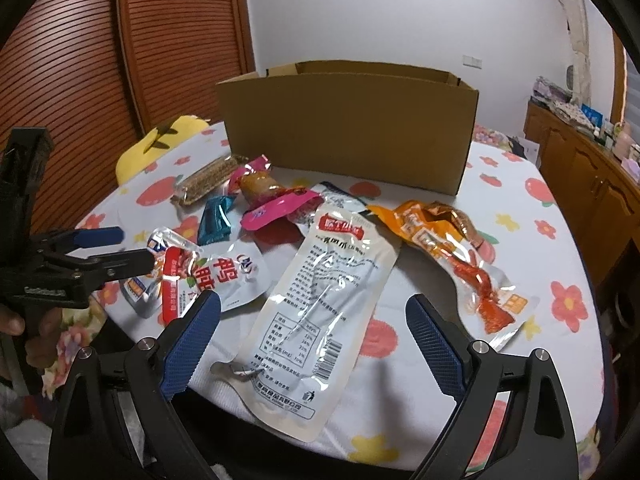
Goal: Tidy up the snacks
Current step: 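Grasp the silver-orange pouch with left tool while right tool grasps the white packet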
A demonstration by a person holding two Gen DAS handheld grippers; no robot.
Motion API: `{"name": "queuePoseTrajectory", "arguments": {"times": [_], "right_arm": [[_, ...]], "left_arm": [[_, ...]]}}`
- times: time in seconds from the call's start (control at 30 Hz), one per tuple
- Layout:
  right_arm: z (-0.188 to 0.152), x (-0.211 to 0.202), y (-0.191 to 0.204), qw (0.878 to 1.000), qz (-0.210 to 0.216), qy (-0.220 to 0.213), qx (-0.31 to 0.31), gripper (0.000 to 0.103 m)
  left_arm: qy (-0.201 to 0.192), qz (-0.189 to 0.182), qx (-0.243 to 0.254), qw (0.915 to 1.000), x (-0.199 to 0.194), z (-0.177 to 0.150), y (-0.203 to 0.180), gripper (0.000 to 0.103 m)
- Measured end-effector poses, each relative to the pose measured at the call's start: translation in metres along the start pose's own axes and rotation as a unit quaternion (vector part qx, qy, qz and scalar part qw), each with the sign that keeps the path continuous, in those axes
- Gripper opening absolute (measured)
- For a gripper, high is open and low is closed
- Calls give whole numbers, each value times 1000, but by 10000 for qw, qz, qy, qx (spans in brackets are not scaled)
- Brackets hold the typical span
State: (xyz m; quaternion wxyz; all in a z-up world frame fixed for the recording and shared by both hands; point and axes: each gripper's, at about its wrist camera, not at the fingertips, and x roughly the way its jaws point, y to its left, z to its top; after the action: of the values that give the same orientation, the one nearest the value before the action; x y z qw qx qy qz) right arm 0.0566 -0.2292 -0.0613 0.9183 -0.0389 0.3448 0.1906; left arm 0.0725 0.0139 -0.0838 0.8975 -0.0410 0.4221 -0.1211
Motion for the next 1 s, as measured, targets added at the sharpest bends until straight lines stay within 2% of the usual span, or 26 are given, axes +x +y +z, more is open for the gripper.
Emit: {"name": "queuePoseTrajectory", "arguments": {"times": [0.1,0.27,0.5,0.7,0.73,0.87,1.0], "right_arm": [[-1,0,1,10000,21,26,-29,95],[-2,2,-1,10000,30,38,1,95],[-5,2,-3,10000,48,76,40,95],[-3,5,-2,9999,55,112,0,95],[-3,7,-2,9999,54,136,-45,95],[2,22,-5,9994,70,341,-83,95],[5,36,-14,9980,164,592,133,95]], "left_arm": [[78,24,45,10000,3,-3,-1,80],[130,-3,73,9999,4,-1,2,57],[107,39,157,9998,0,-5,3,54],[134,244,508,9983,7,-3,-10,53],[103,235,534,9982,7,-4,-11,44],[11,184,395,9990,4,-6,-6,41],[-19,133,297,9995,2,-5,-2,39]]}}
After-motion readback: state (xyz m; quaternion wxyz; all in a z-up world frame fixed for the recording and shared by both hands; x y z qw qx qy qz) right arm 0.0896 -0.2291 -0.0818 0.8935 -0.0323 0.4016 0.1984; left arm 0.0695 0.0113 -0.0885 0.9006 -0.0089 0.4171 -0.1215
